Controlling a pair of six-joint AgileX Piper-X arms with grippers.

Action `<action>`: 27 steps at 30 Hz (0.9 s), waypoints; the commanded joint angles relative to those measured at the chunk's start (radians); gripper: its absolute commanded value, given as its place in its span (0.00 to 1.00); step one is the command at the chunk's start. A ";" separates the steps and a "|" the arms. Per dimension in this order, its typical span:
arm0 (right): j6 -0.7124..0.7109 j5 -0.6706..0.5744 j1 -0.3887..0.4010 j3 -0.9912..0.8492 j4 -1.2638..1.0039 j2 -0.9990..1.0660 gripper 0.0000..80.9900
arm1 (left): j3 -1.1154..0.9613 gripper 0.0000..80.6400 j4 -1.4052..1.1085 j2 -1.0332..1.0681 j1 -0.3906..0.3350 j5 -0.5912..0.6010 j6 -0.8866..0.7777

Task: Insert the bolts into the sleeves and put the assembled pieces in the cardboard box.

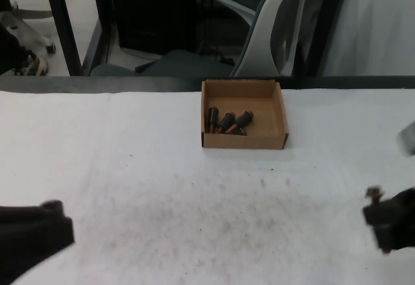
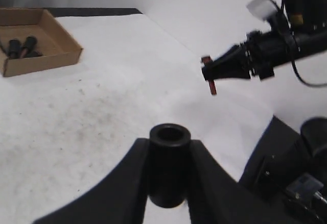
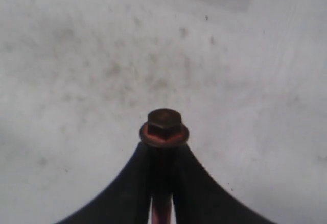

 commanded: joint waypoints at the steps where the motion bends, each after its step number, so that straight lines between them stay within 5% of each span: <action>1: 0.054 -0.068 -0.001 -0.004 -0.028 -0.169 0.00 | 0.000 0.01 -0.033 -0.005 -0.025 0.048 0.186; 5: 0.112 -0.189 -0.001 -0.004 -0.126 -0.304 0.00 | 0.010 0.01 -0.033 0.010 -0.109 0.012 0.369; 11: 0.182 -0.287 0.001 -0.004 -0.262 -0.365 0.00 | 0.083 0.01 -0.203 0.091 -0.206 -0.096 0.394; 18: 0.241 -0.305 0.039 0.067 -0.459 -0.334 0.00 | 0.138 0.01 -0.684 0.299 -0.306 -0.233 0.223; 27: 0.294 -0.289 0.123 0.114 -0.726 -0.135 0.00 | 0.134 0.01 -1.130 0.646 -0.434 -0.268 0.038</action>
